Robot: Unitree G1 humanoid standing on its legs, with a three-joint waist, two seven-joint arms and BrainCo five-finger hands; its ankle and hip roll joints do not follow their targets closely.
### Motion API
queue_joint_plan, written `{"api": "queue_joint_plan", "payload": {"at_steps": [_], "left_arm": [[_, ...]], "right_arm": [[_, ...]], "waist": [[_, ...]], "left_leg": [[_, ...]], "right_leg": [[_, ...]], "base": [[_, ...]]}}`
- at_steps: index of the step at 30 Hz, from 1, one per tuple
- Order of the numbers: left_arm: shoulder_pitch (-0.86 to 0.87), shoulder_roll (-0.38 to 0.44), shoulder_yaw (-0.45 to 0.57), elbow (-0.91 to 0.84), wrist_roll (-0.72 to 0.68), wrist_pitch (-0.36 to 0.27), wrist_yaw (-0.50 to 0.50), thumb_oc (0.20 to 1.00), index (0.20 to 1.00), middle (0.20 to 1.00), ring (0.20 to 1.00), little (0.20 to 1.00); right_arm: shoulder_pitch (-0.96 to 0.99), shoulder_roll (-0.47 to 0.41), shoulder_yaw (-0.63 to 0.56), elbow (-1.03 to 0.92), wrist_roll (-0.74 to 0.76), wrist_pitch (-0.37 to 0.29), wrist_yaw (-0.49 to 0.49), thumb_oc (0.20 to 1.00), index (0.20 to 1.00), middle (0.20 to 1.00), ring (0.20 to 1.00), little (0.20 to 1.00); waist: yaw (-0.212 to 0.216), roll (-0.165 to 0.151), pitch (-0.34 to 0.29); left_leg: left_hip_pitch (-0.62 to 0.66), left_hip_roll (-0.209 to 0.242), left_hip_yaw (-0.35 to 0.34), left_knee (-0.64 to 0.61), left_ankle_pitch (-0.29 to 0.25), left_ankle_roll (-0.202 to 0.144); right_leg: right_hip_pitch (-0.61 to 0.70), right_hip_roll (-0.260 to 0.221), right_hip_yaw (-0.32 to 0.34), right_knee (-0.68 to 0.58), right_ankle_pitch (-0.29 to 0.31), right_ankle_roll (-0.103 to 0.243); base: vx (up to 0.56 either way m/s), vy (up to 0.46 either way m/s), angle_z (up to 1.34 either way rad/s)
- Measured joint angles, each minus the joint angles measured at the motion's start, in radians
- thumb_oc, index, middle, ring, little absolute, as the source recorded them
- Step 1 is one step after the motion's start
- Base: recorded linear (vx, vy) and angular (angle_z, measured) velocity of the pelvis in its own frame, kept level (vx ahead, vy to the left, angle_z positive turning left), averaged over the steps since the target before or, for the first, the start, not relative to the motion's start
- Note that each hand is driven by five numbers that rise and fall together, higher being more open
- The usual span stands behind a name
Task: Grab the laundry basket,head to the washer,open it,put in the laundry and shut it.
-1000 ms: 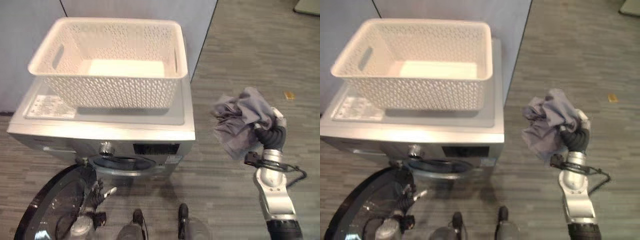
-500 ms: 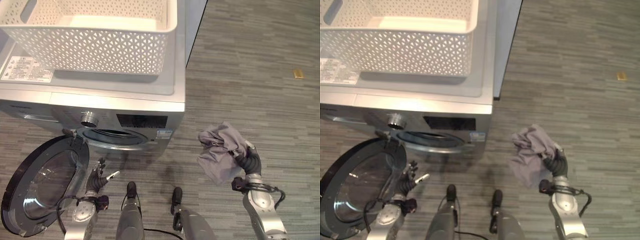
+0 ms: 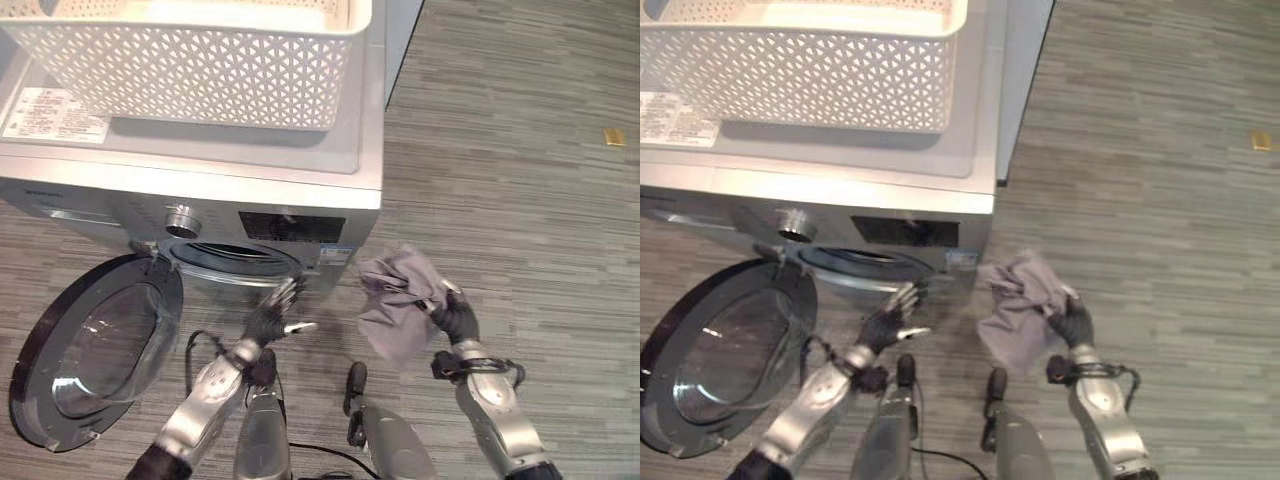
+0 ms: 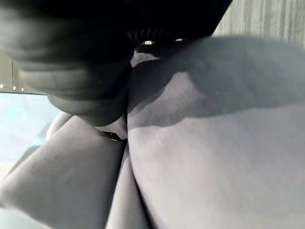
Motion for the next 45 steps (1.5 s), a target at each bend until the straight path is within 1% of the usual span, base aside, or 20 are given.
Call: {"api": "queue_joint_plan", "payload": {"at_steps": [1,5,6,7,11,12,14,15,16,18,23,25,27,30,31,33,38,41,44,45], "left_arm": [[-0.021,0.001,-0.008,0.021,0.001,0.001,0.006,1.000,1.000,1.000,1.000,1.000],[-0.001,0.008,0.004,0.027,0.000,0.001,0.032,1.000,1.000,1.000,1.000,1.000],[0.021,0.010,0.017,0.029,0.001,0.001,0.049,1.000,1.000,1.000,1.000,1.000],[0.025,0.008,0.017,0.030,0.001,0.001,0.060,1.000,1.000,1.000,1.000,1.000],[0.026,0.005,0.019,0.053,0.001,0.000,0.083,1.000,1.000,1.000,1.000,1.000],[0.027,0.005,0.022,0.059,0.001,-0.001,0.092,1.000,1.000,1.000,1.000,1.000],[0.026,0.005,0.037,0.079,0.001,-0.002,0.105,1.000,1.000,1.000,1.000,1.000],[0.025,0.005,0.039,0.084,0.001,-0.002,0.107,1.000,1.000,1.000,1.000,1.000],[0.023,0.006,0.040,0.090,0.002,-0.002,0.113,1.000,1.000,1.000,1.000,1.000],[0.016,0.006,0.038,0.090,0.003,-0.003,0.118,1.000,1.000,1.000,1.000,1.000],[-0.042,0.001,0.028,0.107,0.003,-0.004,0.145,1.000,1.000,1.000,1.000,1.000],[-0.067,-0.006,0.032,0.106,0.003,-0.015,0.168,1.000,1.000,1.000,1.000,1.000],[-0.065,-0.017,0.045,0.110,0.010,-0.025,0.192,1.000,1.000,1.000,1.000,1.000],[-0.039,-0.032,0.058,0.110,0.017,-0.041,0.216,1.000,1.000,1.000,1.000,1.000],[-0.014,-0.032,0.063,0.111,0.018,-0.044,0.227,1.000,1.000,1.000,1.000,1.000],[0.008,-0.030,0.064,0.116,0.018,-0.044,0.235,1.000,1.000,1.000,1.000,1.000],[0.021,-0.026,0.053,0.154,0.018,-0.044,0.236,1.000,1.000,1.000,1.000,1.000],[0.001,-0.016,0.043,0.151,0.019,-0.044,0.236,1.000,1.000,1.000,1.000,1.000],[-0.019,0.006,0.035,0.150,0.019,-0.052,0.238,1.000,1.000,1.000,1.000,1.000],[-0.021,0.007,0.035,0.144,0.019,-0.055,0.238,1.000,1.000,1.000,1.000,1.000]], "right_arm": [[-0.010,0.011,0.018,0.021,0.015,0.000,-0.012,0.200,0.200,0.200,0.200,0.200],[-0.006,0.027,0.047,0.061,0.055,-0.001,-0.017,0.200,0.200,0.200,0.200,0.200],[-0.022,0.034,0.071,0.099,0.074,0.004,-0.019,0.200,0.200,0.200,0.200,0.200],[-0.039,0.055,0.076,0.134,0.085,0.004,-0.024,0.200,0.200,0.200,0.200,0.200],[-0.108,0.084,0.129,0.225,0.122,0.004,-0.041,0.200,0.200,0.200,0.200,0.200],[-0.124,0.096,0.154,0.237,0.121,0.006,-0.042,0.200,0.200,0.200,0.200,0.200],[-0.163,0.103,0.185,0.250,0.122,0.006,-0.055,0.200,0.200,0.200,0.200,0.200],[-0.171,0.110,0.187,0.253,0.121,0.006,-0.056,0.200,0.200,0.200,0.200,0.200],[-0.199,0.126,0.195,0.260,0.122,0.005,-0.059,0.200,0.200,0.200,0.200,0.200],[-0.237,0.131,0.203,0.266,0.122,0.004,-0.060,0.200,0.200,0.200,0.200,0.200],[-0.311,0.155,0.204,0.270,0.122,-0.007,-0.091,0.200,0.200,0.200,0.200,0.200],[-0.363,0.156,0.204,0.278,0.122,-0.021,-0.109,0.200,0.200,0.200,0.200,0.200],[-0.406,0.164,0.205,0.311,0.122,-0.027,-0.126,0.200,0.200,0.200,0.200,0.200],[-0.505,0.178,0.200,0.400,0.133,-0.029,-0.151,0.200,0.200,0.200,0.200,0.200],[-0.575,0.205,0.177,0.474,0.149,-0.029,-0.171,0.200,0.200,0.200,0.200,0.200],[-0.647,0.215,0.161,0.496,0.171,-0.030,-0.189,0.200,0.200,0.200,0.200,0.200],[-0.739,0.232,0.149,0.516,0.206,-0.050,-0.213,0.200,0.200,0.200,0.200,0.200],[-0.835,0.236,0.134,0.548,0.209,-0.053,-0.217,0.200,0.200,0.200,0.200,0.200],[-0.985,0.224,0.097,0.611,0.209,-0.074,-0.236,0.200,0.200,0.200,0.200,0.200],[-1.008,0.219,0.069,0.620,0.209,-0.078,-0.248,0.200,0.200,0.200,0.200,0.200]], "waist": [[-0.006,-0.008,0.013],[0.000,-0.006,0.030],[0.010,0.005,0.059],[0.013,0.008,0.076],[0.027,0.026,0.109],[0.037,0.027,0.110],[0.043,0.030,0.115],[0.045,0.030,0.115],[0.052,0.031,0.116],[0.059,0.031,0.116],[0.059,0.031,0.115],[0.058,0.032,0.115],[0.058,0.036,0.116],[0.093,0.046,0.115],[0.120,0.048,0.116],[0.152,0.058,0.118],[0.197,0.066,0.117],[0.208,0.068,0.116],[0.228,0.069,0.116],[0.243,0.073,0.115]], "left_leg": [[0.000,0.000,-0.008,0.001,0.000,0.000],[-0.018,-0.002,-0.019,0.002,0.001,-0.001],[-0.033,-0.007,-0.022,0.003,0.006,-0.006],[-0.039,-0.010,-0.022,0.001,0.006,-0.006],[-0.097,-0.026,-0.041,0.004,0.019,-0.002],[-0.117,-0.029,-0.042,0.004,0.020,-0.001],[-0.149,-0.035,-0.050,0.013,0.020,0.000],[-0.157,-0.037,-0.049,0.018,0.020,0.000],[-0.175,-0.044,-0.048,0.023,0.020,0.000],[-0.200,-0.049,-0.049,0.026,0.019,0.001],[-0.257,-0.057,-0.052,0.034,0.023,0.007],[-0.299,-0.064,-0.056,0.037,0.026,0.011],[-0.336,-0.068,-0.076,0.043,0.029,0.010],[-0.390,-0.075,-0.099,0.059,0.030,0.009],[-0.423,-0.077,-0.111,0.065,0.031,0.007],[-0.461,-0.084,-0.129,0.071,0.033,0.004],[-0.520,-0.109,-0.165,0.079,0.034,0.002],[-0.557,-0.122,-0.190,0.091,0.034,0.002],[-0.582,-0.132,-0.212,0.098,0.036,0.000],[-0.584,-0.142,-0.211,0.097,0.035,0.000]], "right_leg": [[-0.001,-0.003,-0.007,0.002,-0.003,-0.003],[-0.021,-0.008,-0.017,0.024,-0.016,0.000],[-0.039,-0.014,-0.024,0.040,-0.021,-0.002],[-0.053,-0.019,-0.025,0.053,-0.024,-0.001],[-0.118,-0.035,-0.046,0.098,-0.043,0.004],[-0.138,-0.039,-0.048,0.111,-0.049,0.004],[-0.169,-0.052,-0.061,0.129,-0.057,0.004],[-0.175,-0.053,-0.063,0.134,-0.062,0.005],[-0.192,-0.066,-0.071,0.150,-0.074,0.009],[-0.219,-0.069,-0.072,0.162,-0.079,0.010],[-0.278,-0.078,-0.074,0.179,-0.080,0.011],[-0.324,-0.086,-0.077,0.200,-0.087,0.015],[-0.355,-0.093,-0.097,0.218,-0.097,0.014],[-0.400,-0.103,-0.124,0.259,-0.127,0.011],[-0.436,-0.108,-0.133,0.286,-0.142,0.005],[-0.471,-0.120,-0.152,0.317,-0.163,0.004],[-0.523,-0.149,-0.181,0.377,-0.207,0.006],[-0.543,-0.159,-0.200,0.391,-0.220,0.009],[-0.559,-0.173,-0.224,0.410,-0.234,0.012],[-0.560,-0.179,-0.225,0.414,-0.241,0.017]], "base": [[-0.02,0.009,0.17],[-0.03,0.033,0.11],[0.02,0.013,0.08],[0.02,0.008,0.12],[-0.02,0.014,0.17],[-0.03,0.017,0.17],[-0.01,0.018,0.17],[0.00,0.033,0.23],[0.00,0.034,0.18],[0.01,0.019,0.11],[0.01,0.009,0.03],[0.04,-0.006,0.09],[0.06,-0.012,0.23],[0.07,-0.034,0.28],[0.08,-0.025,0.33],[0.07,-0.012,0.30],[0.08,-0.031,0.31],[0.08,-0.039,0.22],[0.09,-0.020,0.22],[0.13,-0.013,0.19]]}}
